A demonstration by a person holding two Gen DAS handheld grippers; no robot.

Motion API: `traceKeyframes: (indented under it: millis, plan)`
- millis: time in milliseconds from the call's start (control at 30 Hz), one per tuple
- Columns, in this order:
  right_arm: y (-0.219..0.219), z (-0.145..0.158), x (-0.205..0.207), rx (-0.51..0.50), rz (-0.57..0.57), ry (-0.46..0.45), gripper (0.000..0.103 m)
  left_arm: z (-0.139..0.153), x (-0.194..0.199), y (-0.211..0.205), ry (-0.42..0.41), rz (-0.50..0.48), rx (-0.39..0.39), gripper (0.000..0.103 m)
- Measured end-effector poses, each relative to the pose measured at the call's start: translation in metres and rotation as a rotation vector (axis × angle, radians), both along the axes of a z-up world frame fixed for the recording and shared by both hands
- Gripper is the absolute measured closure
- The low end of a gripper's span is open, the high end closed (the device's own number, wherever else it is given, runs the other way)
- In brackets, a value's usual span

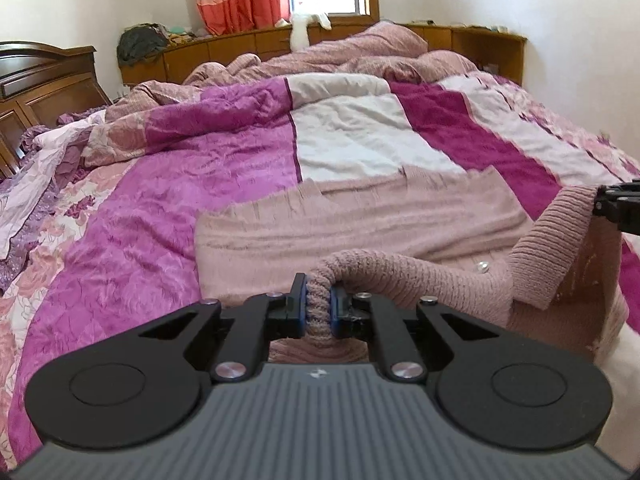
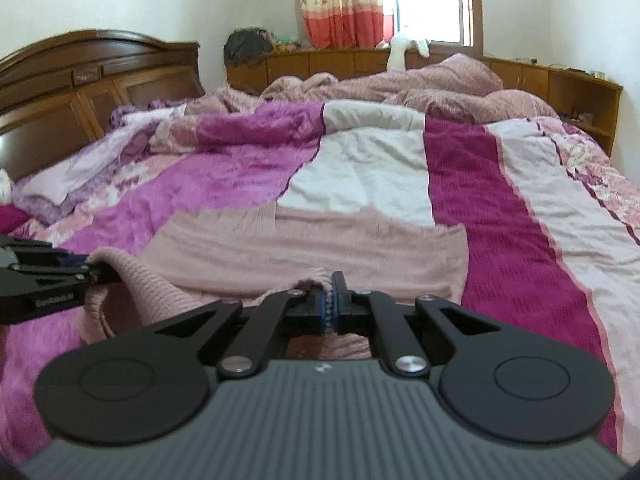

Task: Fold small clothes
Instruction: 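Lift the hem with both grippers and fold it over toward the collar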

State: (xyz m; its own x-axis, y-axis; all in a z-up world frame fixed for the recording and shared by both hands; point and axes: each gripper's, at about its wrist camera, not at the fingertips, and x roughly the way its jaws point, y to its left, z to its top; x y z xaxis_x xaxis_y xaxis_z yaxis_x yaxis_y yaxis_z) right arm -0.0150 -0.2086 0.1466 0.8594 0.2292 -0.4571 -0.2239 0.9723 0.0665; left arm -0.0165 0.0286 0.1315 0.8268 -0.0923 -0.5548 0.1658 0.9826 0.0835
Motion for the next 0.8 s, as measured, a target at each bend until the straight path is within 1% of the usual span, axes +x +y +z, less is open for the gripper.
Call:
traceKeyframes:
  millis: [300, 500, 667, 800]
  plan:
    - [0.0, 0.011, 0.038, -0.008, -0.014, -0.049, 0.098, 0.01, 0.042, -0.004, -0.044, 0.031, 0.012, 0.092]
    - [0.001, 0.021, 0.079, -0.022, -0.032, -0.096, 0.098, 0.017, 0.082, -0.01, -0.103, 0.033, 0.03, 0.092]
    - [0.002, 0.016, 0.121, -0.047, -0.038, -0.09, 0.098, 0.01, 0.132, -0.014, -0.097, 0.045, 0.038, 0.092]
    - [0.006, 0.001, 0.157, -0.076, -0.016, -0.052, 0.098, -0.007, 0.17, -0.012, -0.065, 0.067, 0.054, 0.092]
